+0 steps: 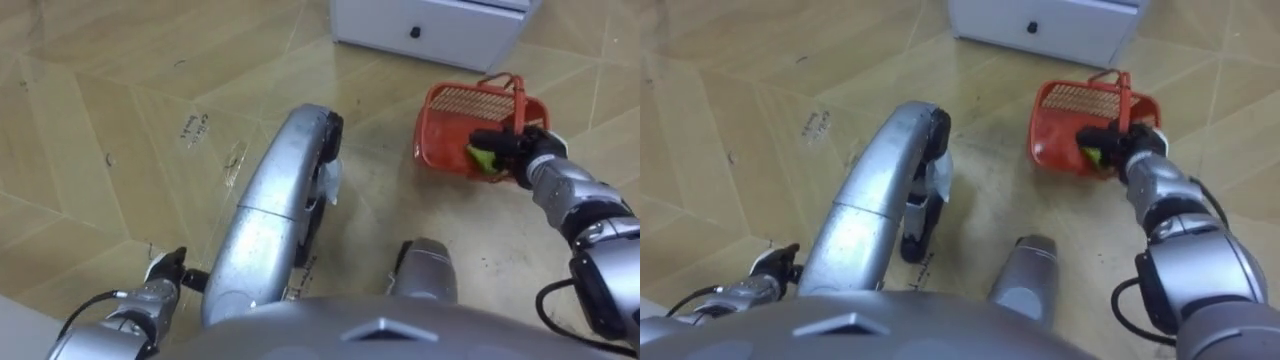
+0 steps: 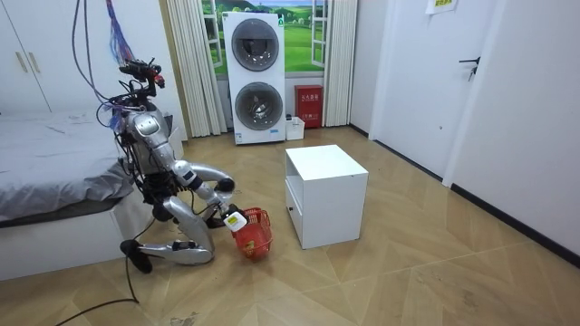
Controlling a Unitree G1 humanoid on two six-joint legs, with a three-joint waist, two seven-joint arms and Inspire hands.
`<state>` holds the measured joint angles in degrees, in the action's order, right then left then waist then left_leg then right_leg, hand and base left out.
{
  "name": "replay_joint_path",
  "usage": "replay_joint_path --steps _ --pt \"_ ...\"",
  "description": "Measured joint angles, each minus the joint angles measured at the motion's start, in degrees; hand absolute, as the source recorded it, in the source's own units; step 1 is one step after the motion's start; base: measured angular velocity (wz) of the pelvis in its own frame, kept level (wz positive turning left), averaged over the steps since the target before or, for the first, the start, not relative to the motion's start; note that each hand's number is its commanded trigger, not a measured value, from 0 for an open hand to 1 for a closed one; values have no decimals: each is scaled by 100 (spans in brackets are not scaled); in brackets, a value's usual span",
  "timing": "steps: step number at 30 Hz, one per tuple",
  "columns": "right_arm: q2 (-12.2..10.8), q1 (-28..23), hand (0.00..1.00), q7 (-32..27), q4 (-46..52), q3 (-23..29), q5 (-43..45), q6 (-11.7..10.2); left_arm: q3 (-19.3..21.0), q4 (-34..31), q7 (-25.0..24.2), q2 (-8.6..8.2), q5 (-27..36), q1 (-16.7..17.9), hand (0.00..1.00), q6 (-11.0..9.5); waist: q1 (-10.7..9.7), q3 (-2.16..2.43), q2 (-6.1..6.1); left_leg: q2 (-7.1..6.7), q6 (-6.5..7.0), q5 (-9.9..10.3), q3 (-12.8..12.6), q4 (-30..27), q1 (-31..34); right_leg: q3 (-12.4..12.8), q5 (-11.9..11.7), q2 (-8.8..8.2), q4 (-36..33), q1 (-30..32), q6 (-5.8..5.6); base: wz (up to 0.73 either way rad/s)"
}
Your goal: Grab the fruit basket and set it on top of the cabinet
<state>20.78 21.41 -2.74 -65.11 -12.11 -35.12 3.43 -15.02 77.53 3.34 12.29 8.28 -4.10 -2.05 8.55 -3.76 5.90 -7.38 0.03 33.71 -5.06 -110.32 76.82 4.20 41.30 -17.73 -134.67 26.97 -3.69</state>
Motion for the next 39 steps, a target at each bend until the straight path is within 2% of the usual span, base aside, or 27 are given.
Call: replay_joint_path --steps 1,5,7,10,12,13,15,16,18,19,20,21,22,23,24,25,26,27,28,30,31,32,33,34,36,38,39 --pt "0 0 100 -30 104 0 25 0 31 -6 0 0 -6 0 0 0 -36 3 -4 -10 24 12 13 0 -14 -26 0 28 60 -42 0 14" --pt "-3 61 100 -163 511 -1 82 -3 121 -12 55 35 -83 -248 0 11 -44 15 -47 -31 149 64 88 263 -101 3 7 389 694 -67 -12 5" --pt "-3 218 100 -149 521 0 67 -3 215 -102 123 36 -159 -280 0 11 -45 34 -102 -8 232 34 88 585 -185 26 18 435 1179 15 -33 -12" --pt "0 507 100 -144 590 -4 137 3 392 -267 213 32 -166 -255 0 11 -19 64 -175 89 340 -114 79 1442 -481 46 43 478 2403 104 -86 -31" --pt "-12 539 100 -137 967 -4 271 4 653 -274 333 37 -240 -177 0 27 31 67 -180 180 385 -300 76 2309 -929 38 81 476 3727 -81 -164 -48" --pt "-11 563 100 -141 1038 -2 322 1 717 -282 360 37 -292 -156 0 37 23 68 -180 183 394 -366 79 2526 -1040 37 92 465 4058 -145 -188 -56" --pt "-10 742 100 -208 1232 -1 449 -82 929 -390 459 45 -412 -63 0 74 37 69 -177 172 374 -623 113 3400 -1464 50 127 362 5314 -356 -249 -62" --pt "-11 770 100 -225 1259 -2 459 -110 934 -401 511 51 -424 -61 0 76 46 68 -177 155 349 -695 164 3587 -1561 58 139 350 5593 -423 -255 -63" --pt "-34 768 100 -308 1598 -10 644 -141 1083 -435 676 106 -457 -30 0 72 30 67 -186 -33 139 -1052 723 4229 -1943 -176 294 251 6924 -725 -289 -72" --pt "-64 755 100 -338 1699 -20 725 -146 1094 -435 718 136 -475 2 0 69 49 67 -185 -37 104 -1179 840 4245 -2006 -240 287 272 7314 -900 -308 -81" --pt "-148 755 100 -439 1782 -26 949 -147 1085 -396 745 222 -526 24 0 83 41 1 -215 33 176 -1668 840 3986 -2008 -322 269 408 8066 -1346 -342 -49" --pt "-195 658 100 -555 1853 13 1073 -140 1087 -403 752 308 -573 51 0 131 -30 -65 -119 -27 225 -1707 649 4310 -1964 -356 220 454 8428 -1715 -353 -16" --pt "-125 595 100 -612 1924 51 1056 -141 1088 -487 752 293 -592 71 0 179 -88 -23 -126 -71 272 -1828 458 4829 -2029 -420 178 489 8520 -1765 -329 28" --pt "-24 533 100 -716 2002 146 1048 -151 1072 -710 754 298 -607 116 0 226 -131 61 -177 -8 459 -1985 286 5283 -2098 -647 153 547 8606 -1827 -345 41" --pt "-54 418 100 -747 2092 293 1112 -145 1079 -864 821 302 -646 131 0 237 -114 94 -57 5 472 -2063 278 5525 -2157 -741 65 563 8800 -1830 -267 24" --pt "-70 376 100 -758 2179 348 1173 -143 1081 -928 845 264 -664 153 0 241 -98 97 -53 29 453 -2115 319 5635 -2204 -782 -43 583 8920 -1843 -265 0" --pt "-84 279 100 -738 2425 379 1336 -140 1080 -1000 863 195 -675 202 0 260 -74 98 -52 63 406 -2234 370 5907 -2371 -883 -208 574 9214 -1902 -295 -20" --pt "-84 182 100 -698 2662 378 1437 -142 1077 -1077 898 163 -683 257 0 331 -76 102 -47 81 356 -2390 391 6172 -2580 -1020 -232 549 9569 -1986 -296 -23" --pt "-84 133 100 -697 2768 378 1476 -142 1077 -1105 907 164 -687 280 0 351 -71 108 -40 89 324 -2454 394 6313 -2685 -1100 -243 537 9710 -2039 -282 -22" --pt "-83 -22 100 -686 3013 377 1544 -147 1077 -1110 977 188 -864 393 0 371 -43 145 -13 130 198 -2751 377 6814 -3088 -1173 -384 531 9946 -2235 -280 -21" --pt "-85 -113 100 -649 3075 371 1532 -141 1078 -1114 976 225 -914 489 0 392 -41 197 32 162 129 -2938 361 7104 -3261 -1194 -439 563 10036 -2274 -233 -13" --pt "-85 -162 100 -637 3115 371 1521 -130 1082 -1115 975 238 -924 538 0 417 -42 211 45 174 96 -3044 351 7244 -3334 -1224 -473 599 10109 -2310 -207 -11" --pt "-88 -285 100 -617 3256 366 1518 -71 1092 -1130 974 247 -1013 660 0 463 -39 238 85 235 30 -3262 361 7581 -3501 -1250 -546 664 10233 -2353 -118 -7" --pt "-91 -353 100 -594 3324 363 1518 -57 1090 -1157 965 240 -1066 732 0 479 -44 240 86 284 1 -3356 366 7735 -3599 -1283 -589 708 10307 -2398 -74 -8" --pt "-132 -577 100 -573 3488 272 1534 38 1090 -1242 885 215 -1136 1018 0 606 -45 253 104 451 -85 -3760 380 8324 -3979 -1414 -774 870 10500 -2557 87 -6" --pt "-181 -766 100 -518 3503 214 1613 38 1091 -1274 846 208 -1131 1190 0 645 -41 267 99 587 -109 -3940 337 8565 -4185 -1584 -851 963 10540 -2683 187 6" --pt "-249 -944 100 -457 3561 211 1773 39 1090 -1281 837 204 -1131 1287 0 643 -34 290 113 646 -131 -4030 338 8669 -4280 -1616 -869 1051 10558 -2755 225 14"
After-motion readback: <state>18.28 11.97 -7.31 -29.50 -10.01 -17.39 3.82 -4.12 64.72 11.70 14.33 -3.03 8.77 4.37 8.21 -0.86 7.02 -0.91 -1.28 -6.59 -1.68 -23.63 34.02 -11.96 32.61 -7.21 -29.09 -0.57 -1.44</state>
